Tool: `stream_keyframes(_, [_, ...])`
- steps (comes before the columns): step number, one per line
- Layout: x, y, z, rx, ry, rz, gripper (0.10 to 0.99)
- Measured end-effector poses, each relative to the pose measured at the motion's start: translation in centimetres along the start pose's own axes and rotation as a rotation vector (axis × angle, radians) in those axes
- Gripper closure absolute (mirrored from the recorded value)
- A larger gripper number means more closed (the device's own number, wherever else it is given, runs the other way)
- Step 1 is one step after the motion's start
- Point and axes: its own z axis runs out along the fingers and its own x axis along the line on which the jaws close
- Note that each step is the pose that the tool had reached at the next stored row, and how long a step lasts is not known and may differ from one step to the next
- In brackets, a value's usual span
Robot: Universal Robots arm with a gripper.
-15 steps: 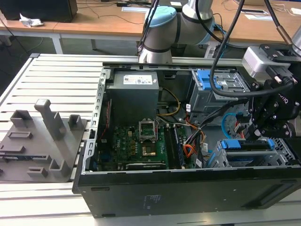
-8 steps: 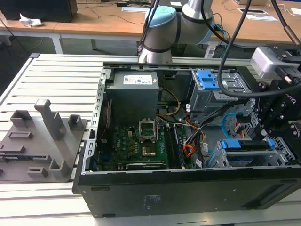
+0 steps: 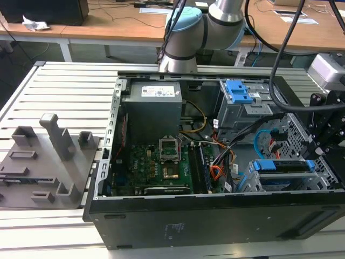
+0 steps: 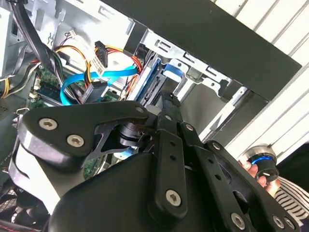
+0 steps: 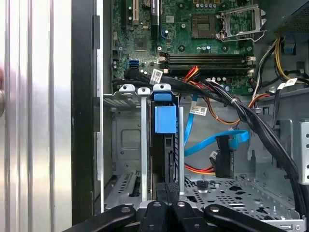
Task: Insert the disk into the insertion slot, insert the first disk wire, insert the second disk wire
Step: 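Insert the first disk wire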
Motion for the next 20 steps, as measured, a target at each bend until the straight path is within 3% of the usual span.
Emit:
stream_keyframes(3, [-0.55,0.01,-0.27,0.000,0.0005,0.000,0.980])
stream_keyframes(4, [-1.19,0.02,-0.28,0.000,0.0020,0.000,0.980])
stream_keyframes(5, [-2.85,0.05,-0.30,0.000,0.0033,0.000,0.980])
stream_keyframes(6, [-3.82,0.06,-0.31,0.000,0.0045,0.000,0.980])
stream_keyframes(7, [-4.37,0.08,-0.30,0.000,0.0050,0.000,0.980])
stream_keyframes(15, [-4.45,0.07,-0.31,0.000,0.0052,0.000,0.973])
stream_keyframes(19, [-4.49,0.07,-0.31,0.000,0.0052,0.000,0.725])
stream_keyframes(20, [-4.50,0.07,-0.31,0.000,0.0052,0.000,0.725])
